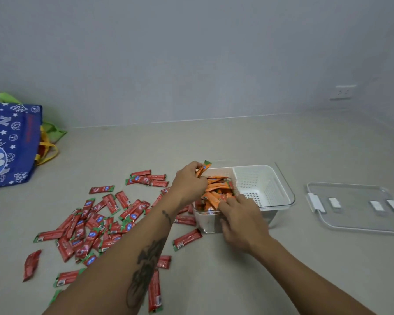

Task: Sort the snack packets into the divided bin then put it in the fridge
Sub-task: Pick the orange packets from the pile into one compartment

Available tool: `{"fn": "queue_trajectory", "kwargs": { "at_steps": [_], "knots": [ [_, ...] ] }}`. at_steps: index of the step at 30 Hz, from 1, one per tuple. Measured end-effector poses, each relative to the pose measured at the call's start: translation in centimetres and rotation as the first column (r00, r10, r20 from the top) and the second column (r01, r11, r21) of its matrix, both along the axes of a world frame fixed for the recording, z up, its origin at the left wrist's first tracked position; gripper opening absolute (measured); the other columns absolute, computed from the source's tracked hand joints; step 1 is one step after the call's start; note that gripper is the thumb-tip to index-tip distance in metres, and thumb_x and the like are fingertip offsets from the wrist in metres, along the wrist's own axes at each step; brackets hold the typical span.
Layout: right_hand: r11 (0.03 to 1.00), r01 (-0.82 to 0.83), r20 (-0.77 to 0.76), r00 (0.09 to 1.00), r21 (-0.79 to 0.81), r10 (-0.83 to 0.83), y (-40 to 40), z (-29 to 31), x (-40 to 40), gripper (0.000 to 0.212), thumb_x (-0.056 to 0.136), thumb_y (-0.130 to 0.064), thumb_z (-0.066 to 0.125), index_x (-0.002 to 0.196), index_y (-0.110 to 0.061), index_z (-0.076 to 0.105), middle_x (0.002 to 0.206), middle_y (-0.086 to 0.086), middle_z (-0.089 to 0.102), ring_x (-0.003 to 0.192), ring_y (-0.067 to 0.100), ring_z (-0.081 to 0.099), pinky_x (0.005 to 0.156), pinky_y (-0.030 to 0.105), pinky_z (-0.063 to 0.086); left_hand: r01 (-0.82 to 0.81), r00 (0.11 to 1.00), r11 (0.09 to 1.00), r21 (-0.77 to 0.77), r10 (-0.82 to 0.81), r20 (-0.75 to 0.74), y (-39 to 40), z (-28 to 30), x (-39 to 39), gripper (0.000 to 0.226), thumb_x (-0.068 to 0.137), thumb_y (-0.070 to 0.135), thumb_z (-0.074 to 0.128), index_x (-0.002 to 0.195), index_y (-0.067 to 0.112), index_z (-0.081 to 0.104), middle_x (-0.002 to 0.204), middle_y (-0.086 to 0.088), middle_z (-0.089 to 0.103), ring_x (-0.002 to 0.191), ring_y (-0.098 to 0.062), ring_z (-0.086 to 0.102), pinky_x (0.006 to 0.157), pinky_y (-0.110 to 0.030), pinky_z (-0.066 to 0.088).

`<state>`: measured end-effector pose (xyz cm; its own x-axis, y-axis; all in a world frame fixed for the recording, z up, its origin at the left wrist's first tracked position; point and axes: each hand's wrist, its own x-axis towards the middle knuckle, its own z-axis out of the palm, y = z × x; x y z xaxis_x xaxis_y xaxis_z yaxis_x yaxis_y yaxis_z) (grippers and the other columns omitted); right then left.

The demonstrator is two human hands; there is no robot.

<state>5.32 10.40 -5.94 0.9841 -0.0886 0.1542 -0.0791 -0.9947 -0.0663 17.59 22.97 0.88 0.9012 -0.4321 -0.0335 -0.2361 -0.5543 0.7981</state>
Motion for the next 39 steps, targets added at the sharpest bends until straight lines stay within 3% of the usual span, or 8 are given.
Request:
{"fn": "queue_trajectory", "kwargs": {
  "at_steps": [3, 6, 12, 16, 22, 26, 31, 39],
  "knots": [
    [1.0, 0.009, 0.003, 1.0, 0.016, -0.009, 0.2, 0.1, 0.4, 0.032, 0.065, -0.03, 0.063, 0.094, -0.018, 0.071, 0.087, 0.004, 0.069, 0.08, 0.029, 0.06, 0.066, 0.036, 0.044, 0.099, 0.994, 0.987, 0.128, -0.092, -0.055, -3.2, 0.3, 1.0, 0.054, 0.087, 0.021, 0.059, 0.139, 0.023, 0.045, 0.118, -0.005, 0.061, 0.095, -0.019, 0.061, 0.074, -0.023, 0.045],
    [0.999, -0.006, 0.042, 0.999, 0.034, 0.004, 0.0, 0.1, 0.3, 0.029, 0.061, -0.029, 0.07, 0.088, -0.019, 0.071, 0.081, 0.002, 0.07, 0.073, 0.027, 0.061, 0.063, 0.034, 0.044, 0.169, 0.985, 0.932, 0.322, -0.167, -0.035, -4.7, 0.0, 1.5, 0.059, 0.087, 0.016, 0.056, 0.145, 0.015, 0.043, 0.135, -0.01, 0.055, 0.118, -0.026, 0.055, 0.094, -0.03, 0.047],
    [0.999, -0.039, 0.127, 0.991, 0.037, 0.034, -0.2, -0.7, 0.5, 0.03, 0.048, -0.025, 0.081, 0.073, -0.019, 0.066, 0.069, 0.001, 0.065, 0.063, 0.024, 0.057, 0.059, 0.032, 0.042, 0.162, 0.916, 0.789, 0.592, -0.343, 0.208, -2.9, -1.7, 1.3, 0.041, 0.085, 0.014, 0.057, 0.125, 0.018, 0.063, 0.123, -0.003, 0.059, 0.109, -0.024, 0.056, 0.092, -0.036, 0.05],
    [0.997, -0.06, 0.167, 0.985, 0.038, 0.053, -0.4, -1.2, 0.7, 0.035, 0.043, -0.02, 0.081, 0.074, -0.019, 0.065, 0.069, 0.001, 0.064, 0.061, 0.024, 0.057, 0.058, 0.031, 0.041, 0.109, 0.824, 0.818, 0.565, -0.391, 0.409, -0.7, -2.8, 0.5, 0.035, 0.084, 0.02, 0.048, 0.114, 0.016, 0.066, 0.111, -0.003, 0.063, 0.103, -0.025, 0.056, 0.088, -0.038, 0.048],
    [0.985, -0.132, 0.272, 0.957, 0.108, 0.098, -1.3, -2.2, -0.4, 0.036, 0.06, -0.012, 0.062, 0.096, -0.018, 0.063, 0.095, 0.002, 0.062, 0.085, 0.025, 0.057, 0.071, 0.035, 0.04, -0.066, 0.823, 0.94, 0.336, -0.139, 0.551, 2.0, -4.7, -0.3, 0.027, 0.087, 0.012, 0.053, 0.111, 0.011, 0.067, 0.111, 0.0, 0.059, 0.097, -0.018, 0.056, 0.075, -0.035, 0.052],
    [0.921, -0.172, 0.368, 0.929, 0.35, 0.034, -2.3, -2.3, -2.1, 0.049, 0.069, -0.007, 0.058, 0.117, -0.017, 0.061, 0.118, 0.001, 0.06, 0.111, 0.02, 0.054, 0.096, 0.033, 0.041, -0.152, 0.886, 0.974, 0.166, 0.06, 0.46, 4.3, -5.5, -1.4, 0.021, 0.091, 0.011, 0.051, 0.105, 0.016, 0.067, 0.1, 0.005, 0.065, 0.085, -0.013, 0.059, 0.073, -0.032, 0.051],
    [0.75, -0.135, 0.367, 0.918, 0.647, -0.151, -2.7, -0.4, -1.9, 0.05, 0.077, -0.003, 0.057, 0.126, -0.017, 0.056, 0.118, -0.005, 0.058, 0.112, 0.013, 0.055, 0.099, 0.032, 0.046, -0.187, 0.945, 0.973, 0.133, 0.141, 0.294, 7.4, -6.6, -2.4, 0.021, 0.093, 0.012, 0.049, 0.101, 0.022, 0.066, 0.093, 0.008, 0.064, 0.069, -0.012, 0.059, 0.067, -0.038, 0.058],
    [0.763, -0.235, 0.374, 0.927, 0.602, -0.01, 3.3, 2.6, -0.1, 0.039, 0.079, -0.011, 0.056, 0.116, -0.019, 0.06, 0.111, -0.007, 0.054, 0.106, 0.009, 0.052, 0.094, 0.022, 0.042, -0.227, 0.967, 0.967, 0.116, 0.211, 0.142, 14.7, -8.6, -4.0, 0.022, 0.092, 0.009, 0.049, 0.094, 0.023, 0.067, 0.088, 0.006, 0.065, 0.072, -0.014, 0.059, 0.062, -0.028, 0.048]
  ]
}}
